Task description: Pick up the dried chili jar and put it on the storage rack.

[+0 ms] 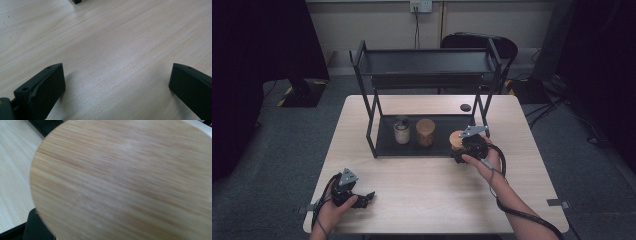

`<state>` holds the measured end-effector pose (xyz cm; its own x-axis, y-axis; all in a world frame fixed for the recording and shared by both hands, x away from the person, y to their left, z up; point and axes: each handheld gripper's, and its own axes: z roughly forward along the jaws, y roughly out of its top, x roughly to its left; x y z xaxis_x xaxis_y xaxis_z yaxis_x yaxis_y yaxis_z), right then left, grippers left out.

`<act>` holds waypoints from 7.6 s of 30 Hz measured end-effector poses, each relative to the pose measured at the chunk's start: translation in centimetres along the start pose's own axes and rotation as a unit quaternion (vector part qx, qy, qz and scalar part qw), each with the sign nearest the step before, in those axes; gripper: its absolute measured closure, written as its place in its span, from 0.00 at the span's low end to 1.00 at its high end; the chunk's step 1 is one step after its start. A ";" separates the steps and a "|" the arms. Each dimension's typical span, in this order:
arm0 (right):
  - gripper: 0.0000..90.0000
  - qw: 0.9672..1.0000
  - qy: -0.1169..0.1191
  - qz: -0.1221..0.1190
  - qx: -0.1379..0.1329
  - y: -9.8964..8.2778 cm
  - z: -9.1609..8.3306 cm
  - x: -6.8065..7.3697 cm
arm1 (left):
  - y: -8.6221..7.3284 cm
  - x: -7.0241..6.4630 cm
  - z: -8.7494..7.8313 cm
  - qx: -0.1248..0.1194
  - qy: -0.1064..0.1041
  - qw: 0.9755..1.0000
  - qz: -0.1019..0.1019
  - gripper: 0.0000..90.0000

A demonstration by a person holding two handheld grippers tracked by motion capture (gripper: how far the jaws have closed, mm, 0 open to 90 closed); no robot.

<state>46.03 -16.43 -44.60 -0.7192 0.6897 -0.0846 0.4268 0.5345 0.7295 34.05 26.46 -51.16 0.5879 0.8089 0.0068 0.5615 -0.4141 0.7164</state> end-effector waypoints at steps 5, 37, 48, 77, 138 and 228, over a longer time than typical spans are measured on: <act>0.28 1.000 0.000 0.001 -0.001 0.3 0.2 -0.2 | 0.0 0.0 0.0 0.000 0.000 1.000 0.000 0.00; 0.28 1.000 -0.010 0.025 -0.007 1.6 3.5 -1.4 | 0.0 0.0 0.0 0.000 0.000 1.000 0.000 0.00; 0.28 0.999 -0.016 0.027 -0.007 2.0 4.2 -1.8 | 0.0 0.0 0.0 0.000 0.000 1.000 0.000 0.00; 0.28 0.999 -0.026 0.035 -0.001 2.4 6.0 -2.6 | 0.0 0.0 0.0 0.000 0.000 1.000 0.001 0.00; 0.10 0.998 -0.047 0.052 0.004 2.5 7.9 -2.8 | 0.0 0.0 0.0 0.000 0.000 1.000 0.001 0.00; 0.04 0.998 0.018 0.049 -0.031 -2.5 -0.1 0.9 | 0.0 0.0 0.0 0.000 0.000 1.000 0.000 0.00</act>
<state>44.22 -17.18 -46.46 -0.6953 0.7186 0.0134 0.4620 0.4326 0.7742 34.05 26.46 -51.16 0.5881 0.8088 0.0075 0.5611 -0.4146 0.7165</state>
